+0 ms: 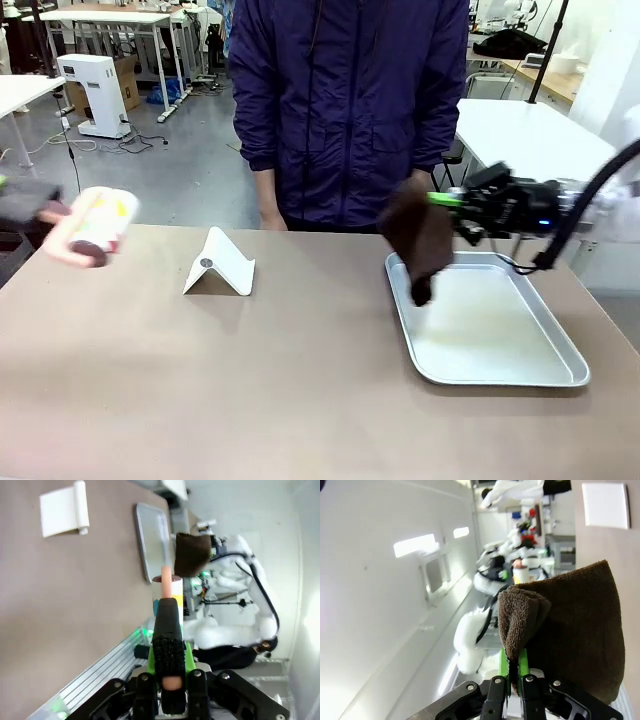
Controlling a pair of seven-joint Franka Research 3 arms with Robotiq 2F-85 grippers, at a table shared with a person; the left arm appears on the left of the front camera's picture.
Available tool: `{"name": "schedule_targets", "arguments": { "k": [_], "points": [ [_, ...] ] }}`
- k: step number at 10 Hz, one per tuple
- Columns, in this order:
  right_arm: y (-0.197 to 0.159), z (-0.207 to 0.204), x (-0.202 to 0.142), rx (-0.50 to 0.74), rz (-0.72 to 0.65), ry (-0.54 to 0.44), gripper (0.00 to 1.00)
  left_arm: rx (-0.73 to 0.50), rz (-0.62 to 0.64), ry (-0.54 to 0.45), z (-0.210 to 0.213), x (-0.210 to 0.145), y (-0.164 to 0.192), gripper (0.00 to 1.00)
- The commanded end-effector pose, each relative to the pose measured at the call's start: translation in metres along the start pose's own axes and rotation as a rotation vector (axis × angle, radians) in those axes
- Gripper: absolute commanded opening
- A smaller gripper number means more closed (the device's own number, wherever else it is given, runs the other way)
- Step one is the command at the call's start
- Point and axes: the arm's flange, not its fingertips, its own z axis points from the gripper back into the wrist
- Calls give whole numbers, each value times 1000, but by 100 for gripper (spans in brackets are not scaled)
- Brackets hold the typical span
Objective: Clean the surface of the table.
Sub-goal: Return the Lint Roller and towel to their original positions.
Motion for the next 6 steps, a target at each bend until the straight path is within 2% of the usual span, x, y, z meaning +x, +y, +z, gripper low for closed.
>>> {"name": "schedule_targets", "arguments": {
  "k": [1,2,3,6],
  "points": [
    [-9,-56,32,-75,-24,-51,8,156,43,-46,-56,29,-38,22],
    [-20,-82,47,-110,-55,-66,8,228,52,-55,-76,48,-54,22],
    [-32,-103,62,-162,-83,-158,8,303,74,-39,-94,69,-65,22],
    [-67,-131,87,-353,-149,-250,8,471,89,10,-150,132,-79,22]
  ]
}}
